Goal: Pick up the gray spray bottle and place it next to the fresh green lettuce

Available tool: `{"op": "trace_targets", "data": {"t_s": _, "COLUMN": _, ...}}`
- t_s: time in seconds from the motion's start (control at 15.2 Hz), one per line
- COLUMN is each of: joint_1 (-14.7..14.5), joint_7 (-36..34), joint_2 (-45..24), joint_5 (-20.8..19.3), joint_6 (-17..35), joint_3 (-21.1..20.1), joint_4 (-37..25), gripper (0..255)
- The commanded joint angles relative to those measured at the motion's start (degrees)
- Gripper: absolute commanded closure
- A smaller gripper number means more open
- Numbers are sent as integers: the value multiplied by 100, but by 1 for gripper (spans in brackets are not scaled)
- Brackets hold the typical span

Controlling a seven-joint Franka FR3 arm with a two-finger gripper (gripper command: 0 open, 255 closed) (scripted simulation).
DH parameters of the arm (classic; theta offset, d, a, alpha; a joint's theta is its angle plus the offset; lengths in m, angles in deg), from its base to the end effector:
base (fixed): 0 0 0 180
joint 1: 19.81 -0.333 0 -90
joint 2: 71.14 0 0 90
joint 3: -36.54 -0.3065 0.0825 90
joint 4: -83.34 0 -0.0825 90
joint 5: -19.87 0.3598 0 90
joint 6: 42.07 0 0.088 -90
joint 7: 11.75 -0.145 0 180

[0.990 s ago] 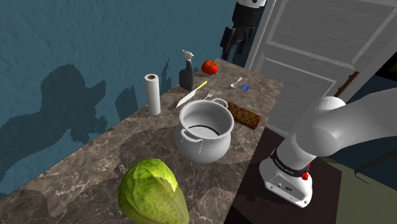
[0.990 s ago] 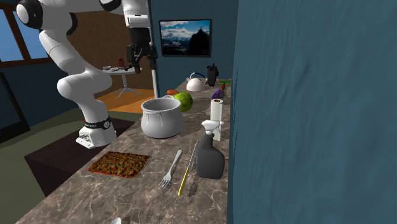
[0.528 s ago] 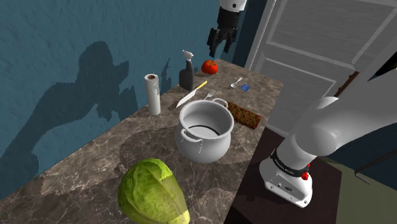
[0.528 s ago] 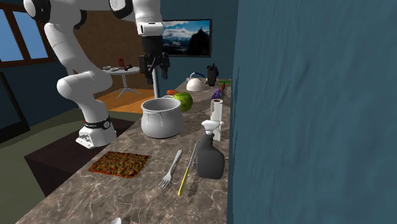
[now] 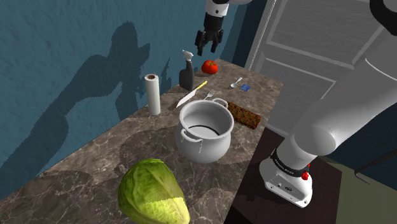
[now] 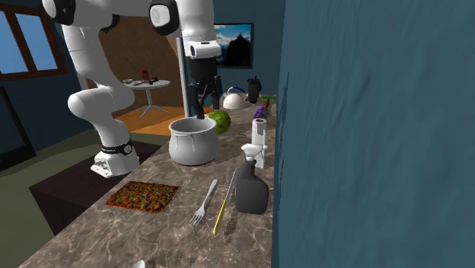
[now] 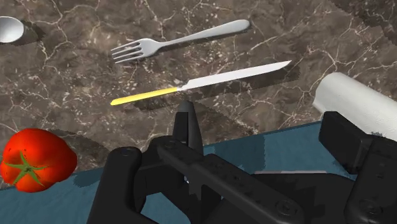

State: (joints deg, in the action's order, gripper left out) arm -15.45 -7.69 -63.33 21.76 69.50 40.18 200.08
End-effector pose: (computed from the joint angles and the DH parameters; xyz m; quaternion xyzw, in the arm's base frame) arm 0.4973 -0.0674 0.4683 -0.9987 0.0399 -0.0248 0.0173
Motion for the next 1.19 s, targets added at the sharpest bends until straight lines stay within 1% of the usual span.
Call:
{"op": "trace_targets", "data": {"t_s": 0.0, "joint_1": 35, "joint_7": 133, "joint_2": -517, "joint_5": 65, "joint_6": 74, "joint_3": 66, "joint_4": -438, "gripper": 0}}
{"op": "trace_targets", "data": {"t_s": 0.26, "joint_1": 119, "joint_7": 358, "joint_2": -1413, "joint_5": 216, "joint_6": 126, "joint_3": 145, "joint_4": -1270, "gripper": 0}}
{"op": "trace_targets", "data": {"t_s": 0.53, "joint_1": 236, "joint_7": 552, "joint_2": -2349, "joint_5": 379, "joint_6": 50, "joint_3": 181, "joint_4": -2266, "gripper": 0}}
{"op": "trace_targets", "data": {"t_s": 0.59, "joint_1": 258, "joint_7": 578, "joint_2": -2497, "joint_5": 402, "joint_6": 26, "joint_3": 182, "joint_4": -2435, "gripper": 0}}
{"op": "trace_targets", "data": {"t_s": 1.12, "joint_1": 243, "joint_7": 601, "joint_2": -2660, "joint_5": 434, "joint_6": 542, "joint_3": 161, "joint_4": -2081, "gripper": 0}}
